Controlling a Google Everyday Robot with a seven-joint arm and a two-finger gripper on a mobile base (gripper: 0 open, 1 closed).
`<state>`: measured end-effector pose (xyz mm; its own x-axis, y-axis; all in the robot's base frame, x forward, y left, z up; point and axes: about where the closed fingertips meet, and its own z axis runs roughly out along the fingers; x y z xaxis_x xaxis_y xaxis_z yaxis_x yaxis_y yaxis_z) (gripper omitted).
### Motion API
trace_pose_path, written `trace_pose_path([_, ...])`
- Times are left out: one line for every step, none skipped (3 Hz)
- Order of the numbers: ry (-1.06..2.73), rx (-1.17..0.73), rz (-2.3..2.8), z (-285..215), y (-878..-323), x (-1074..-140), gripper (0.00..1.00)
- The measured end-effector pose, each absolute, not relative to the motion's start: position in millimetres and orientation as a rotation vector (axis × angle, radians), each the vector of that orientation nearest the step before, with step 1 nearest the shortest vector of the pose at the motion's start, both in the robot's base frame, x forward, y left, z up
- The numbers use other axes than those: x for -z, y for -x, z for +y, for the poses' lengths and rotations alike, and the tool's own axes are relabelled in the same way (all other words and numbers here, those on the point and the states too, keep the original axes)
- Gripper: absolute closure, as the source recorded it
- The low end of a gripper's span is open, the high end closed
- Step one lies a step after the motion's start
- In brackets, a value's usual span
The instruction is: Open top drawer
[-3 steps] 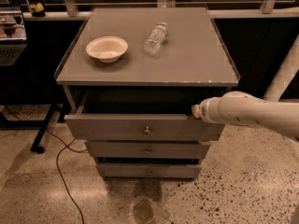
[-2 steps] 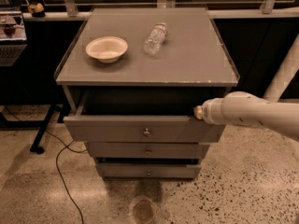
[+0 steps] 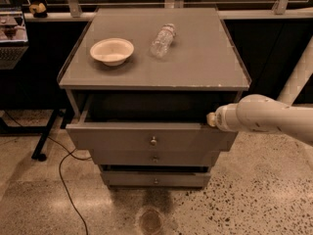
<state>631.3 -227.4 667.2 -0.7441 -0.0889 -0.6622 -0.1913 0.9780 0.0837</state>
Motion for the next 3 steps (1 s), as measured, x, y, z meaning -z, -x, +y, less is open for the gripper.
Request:
trace_pose_path([0.198, -0.193, 2.421, -227, -629, -666, 1.0])
trace_pose_path([0.279, -0.173, 2.403, -213, -640, -670, 1.0])
trace_pose_path([0.432, -0.162, 2.405, -194, -643, -667, 1.0])
